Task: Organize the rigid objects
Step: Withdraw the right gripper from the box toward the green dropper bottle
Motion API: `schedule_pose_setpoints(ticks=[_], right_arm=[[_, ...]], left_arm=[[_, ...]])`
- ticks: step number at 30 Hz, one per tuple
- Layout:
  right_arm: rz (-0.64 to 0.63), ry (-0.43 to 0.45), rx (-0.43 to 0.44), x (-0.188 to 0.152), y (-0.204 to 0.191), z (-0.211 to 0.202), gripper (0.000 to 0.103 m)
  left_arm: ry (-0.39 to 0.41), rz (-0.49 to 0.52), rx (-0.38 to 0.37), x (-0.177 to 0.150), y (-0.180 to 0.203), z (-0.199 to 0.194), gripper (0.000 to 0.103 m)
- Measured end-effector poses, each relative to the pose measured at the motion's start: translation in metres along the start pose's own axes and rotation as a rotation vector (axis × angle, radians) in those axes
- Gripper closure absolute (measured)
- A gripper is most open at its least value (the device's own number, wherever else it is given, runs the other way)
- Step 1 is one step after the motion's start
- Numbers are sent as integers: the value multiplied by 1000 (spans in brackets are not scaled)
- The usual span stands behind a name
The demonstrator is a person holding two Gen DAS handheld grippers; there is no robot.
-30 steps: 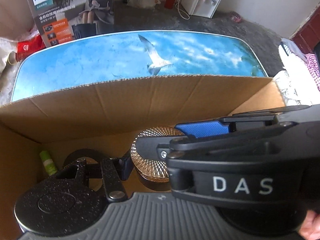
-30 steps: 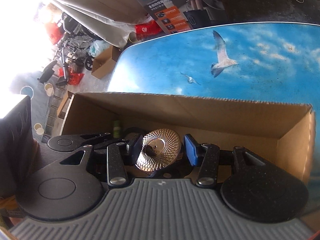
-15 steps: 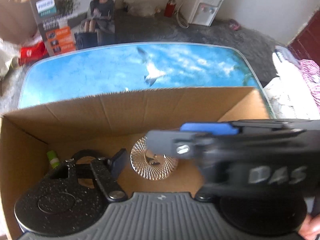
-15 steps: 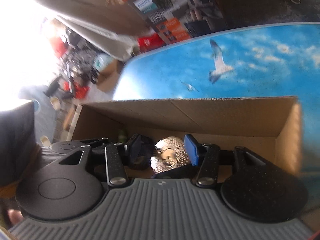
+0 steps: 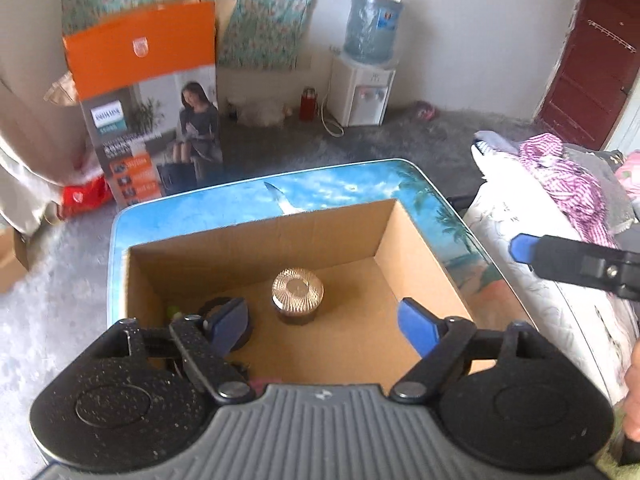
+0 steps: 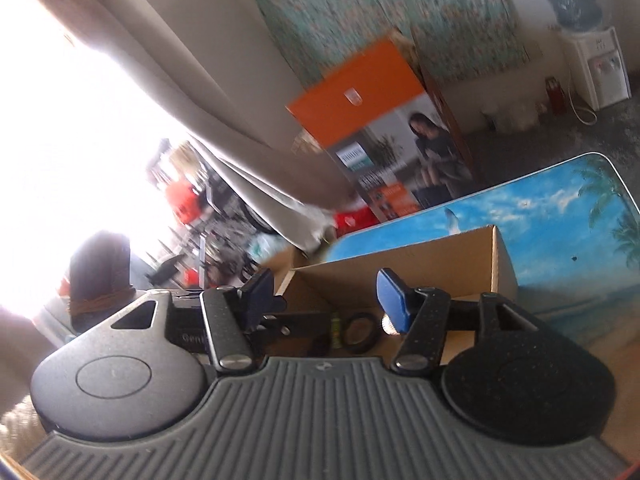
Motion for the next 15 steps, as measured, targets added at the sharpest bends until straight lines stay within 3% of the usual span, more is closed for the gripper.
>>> schedule_pose_setpoints(ticks=[4,7,11,15], right_arm=[[-9,31,49,-28,-15,-44,42],[-3,31,74,-52,-21,-66,40],[-12,25,43,-84,-22,-83,40],[-16,-2,15,-110,-17,-87,39]], left_arm=[[61,-33,-21,-33,12,-41,17],[100,-44,5,-65,20,-63,16],[101,-32,69,-114,37,-70,16],[100,-27,68,-155,53,-64,16]])
Point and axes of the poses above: each gripper's, at about its wrist camera, not at the fingertips, and z roughly the way its jaws point, y to its right, x to its top, the point moved 4 cm from there along z, roughly the way its jaws point, and after that the axes turned 10 degrees about z, right-handed, at the moved point
